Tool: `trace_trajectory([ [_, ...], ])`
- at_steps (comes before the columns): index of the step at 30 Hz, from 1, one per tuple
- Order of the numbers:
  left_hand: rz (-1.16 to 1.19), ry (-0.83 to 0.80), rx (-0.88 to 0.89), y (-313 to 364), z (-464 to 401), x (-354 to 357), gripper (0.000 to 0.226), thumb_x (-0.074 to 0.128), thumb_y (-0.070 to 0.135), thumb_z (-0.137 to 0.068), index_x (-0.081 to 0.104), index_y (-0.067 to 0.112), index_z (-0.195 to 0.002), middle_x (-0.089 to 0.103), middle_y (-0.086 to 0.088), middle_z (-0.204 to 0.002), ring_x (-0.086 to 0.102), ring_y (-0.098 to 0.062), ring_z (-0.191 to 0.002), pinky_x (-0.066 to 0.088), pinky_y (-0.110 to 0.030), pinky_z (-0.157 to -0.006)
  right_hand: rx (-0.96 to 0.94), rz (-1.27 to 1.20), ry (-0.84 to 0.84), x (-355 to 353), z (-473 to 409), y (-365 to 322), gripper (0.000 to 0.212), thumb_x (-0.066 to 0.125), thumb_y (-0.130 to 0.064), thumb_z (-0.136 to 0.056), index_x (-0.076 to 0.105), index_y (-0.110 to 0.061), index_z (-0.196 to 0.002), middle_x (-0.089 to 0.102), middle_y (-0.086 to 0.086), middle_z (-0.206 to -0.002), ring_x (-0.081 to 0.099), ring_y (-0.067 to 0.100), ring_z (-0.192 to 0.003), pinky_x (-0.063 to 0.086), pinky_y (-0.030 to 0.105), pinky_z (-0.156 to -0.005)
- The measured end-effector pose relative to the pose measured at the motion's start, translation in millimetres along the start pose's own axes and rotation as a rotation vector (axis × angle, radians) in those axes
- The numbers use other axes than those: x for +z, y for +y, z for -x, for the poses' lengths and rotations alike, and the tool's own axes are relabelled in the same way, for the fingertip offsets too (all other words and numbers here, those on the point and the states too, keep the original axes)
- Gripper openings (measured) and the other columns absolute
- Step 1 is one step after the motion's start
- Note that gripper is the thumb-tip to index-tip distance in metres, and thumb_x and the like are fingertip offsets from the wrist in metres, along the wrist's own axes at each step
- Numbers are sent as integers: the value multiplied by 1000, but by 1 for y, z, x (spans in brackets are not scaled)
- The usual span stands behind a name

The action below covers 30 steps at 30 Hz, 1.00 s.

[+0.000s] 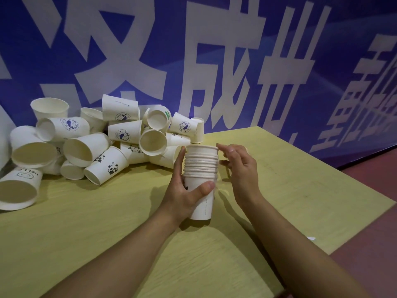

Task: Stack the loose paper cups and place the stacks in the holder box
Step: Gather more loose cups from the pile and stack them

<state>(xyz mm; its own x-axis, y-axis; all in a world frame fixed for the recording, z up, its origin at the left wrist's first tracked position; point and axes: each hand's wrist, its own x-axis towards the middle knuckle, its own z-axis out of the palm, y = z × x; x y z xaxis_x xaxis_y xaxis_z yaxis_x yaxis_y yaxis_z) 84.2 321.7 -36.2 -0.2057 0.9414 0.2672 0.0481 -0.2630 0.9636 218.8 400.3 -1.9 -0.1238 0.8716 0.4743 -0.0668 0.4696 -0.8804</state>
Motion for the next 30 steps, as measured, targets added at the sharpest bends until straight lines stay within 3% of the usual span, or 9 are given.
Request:
trace_trajectory([
  [4,-16,38,9,2,2,1,102,79,58,-56,16,74,-135,58,13,-131,69,-3,-101,61,-33,-81,-36,88,-26,-1,-1,4,18,55,-46,-92,73,-42,-94,64,-11,-102,62,12,-101,56,37,-87],
  [8,79,138,49,-1,0,0,99,82,49,-58,27,64,-139,62,11,-131,70,-10,-106,60,-43,-90,-133,360,134,-14,-16,17,24,61,-29,-97,63,-42,-117,55,-14,-117,53,5,-107,50,24,-89],
  [10,91,167,56,-2,-1,-1,102,83,48,-59,28,58,-144,62,9,-133,68,-12,-111,57,-47,-96,4,609,257,-31,-30,26,31,63,-31,-97,61,-37,-127,47,-7,-131,42,11,-118,42,20,-95],
  [13,67,149,37,0,0,0,110,82,51,-57,25,52,-151,62,8,-132,68,-13,-112,57,-49,-96,252,919,207,-49,-40,42,42,61,-40,-95,52,-32,-136,39,4,-143,38,27,-128,37,42,-105],
  [18,60,136,50,1,2,0,114,79,54,-59,17,52,-154,56,13,-139,66,-3,-110,59,-29,-89,383,605,179,-47,-43,49,61,70,-29,-90,39,-33,-143,36,4,-144,49,27,-118,52,48,-100],
  [21,53,72,13,3,3,0,106,79,53,-59,22,60,-148,59,12,-136,69,-8,-108,60,-32,-84,395,339,217,-40,-40,41,76,73,-23,-88,30,-40,-149,39,-1,-142,51,21,-109,60,35,-75],
  [24,58,-68,-22,3,3,0,106,82,46,-60,29,51,-151,67,5,-130,71,-17,-106,59,-31,-81,324,143,253,-38,-37,34,73,67,-25,-92,28,-43,-151,43,-3,-138,55,23,-110,52,22,-60],
  [27,57,-179,-50,3,2,-1,107,82,45,-62,29,47,-154,68,6,-129,70,-19,-111,58,-35,-85,296,-21,228,-36,-35,27,59,59,-27,-97,34,-44,-148,45,-4,-136,55,23,-113,55,28,-70],
  [30,66,-224,-99,5,1,-3,106,82,44,-61,30,49,-153,69,7,-126,71,-21,-107,58,-35,-80,298,-120,146,-31,-32,20,52,54,-26,-100,39,-45,-145,43,-6,-136,53,26,-119,57,47,-93],
])
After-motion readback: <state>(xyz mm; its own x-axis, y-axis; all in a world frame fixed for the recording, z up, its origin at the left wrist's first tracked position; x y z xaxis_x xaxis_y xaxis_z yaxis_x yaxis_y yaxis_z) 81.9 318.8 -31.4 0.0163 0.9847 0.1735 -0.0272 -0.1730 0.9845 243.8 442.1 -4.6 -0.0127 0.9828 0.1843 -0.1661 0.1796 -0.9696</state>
